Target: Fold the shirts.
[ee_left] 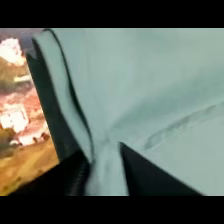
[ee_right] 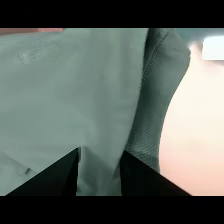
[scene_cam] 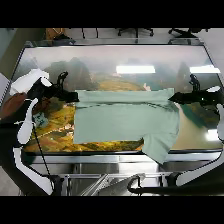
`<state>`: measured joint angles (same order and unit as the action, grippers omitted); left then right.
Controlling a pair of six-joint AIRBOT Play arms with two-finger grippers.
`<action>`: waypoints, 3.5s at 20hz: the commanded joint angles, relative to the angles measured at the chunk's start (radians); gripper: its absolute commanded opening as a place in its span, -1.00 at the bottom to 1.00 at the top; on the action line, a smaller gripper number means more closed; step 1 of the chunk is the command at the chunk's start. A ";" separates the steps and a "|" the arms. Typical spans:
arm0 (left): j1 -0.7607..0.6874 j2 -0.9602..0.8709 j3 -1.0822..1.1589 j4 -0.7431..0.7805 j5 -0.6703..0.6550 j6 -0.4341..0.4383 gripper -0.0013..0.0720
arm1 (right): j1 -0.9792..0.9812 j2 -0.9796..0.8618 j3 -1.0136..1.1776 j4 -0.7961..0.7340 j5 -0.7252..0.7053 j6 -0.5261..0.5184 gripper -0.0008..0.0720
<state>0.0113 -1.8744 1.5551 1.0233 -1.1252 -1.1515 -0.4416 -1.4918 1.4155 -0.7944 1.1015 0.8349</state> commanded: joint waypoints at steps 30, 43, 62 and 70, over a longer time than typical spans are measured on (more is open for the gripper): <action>0.101 0.480 -0.839 -0.300 -0.026 0.077 -0.94 | -0.176 0.562 -0.916 -0.195 0.139 0.448 0.38; 0.267 0.565 -0.935 0.032 -0.174 -0.134 -0.94 | -0.128 0.686 -0.737 -0.466 0.321 0.668 -0.91; 0.066 0.180 -0.182 0.003 -0.065 -0.159 -0.93 | 0.169 0.219 -0.306 0.055 -0.290 0.133 -0.81; 0.055 0.065 0.034 -0.002 -0.277 -0.159 0.88 | 0.061 0.257 -0.211 -0.151 -0.093 0.188 0.91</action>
<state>0.0689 -1.7851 1.5204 1.0233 -1.3262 -1.3102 -0.3344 -1.2366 1.1835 -0.8593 0.9154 0.9833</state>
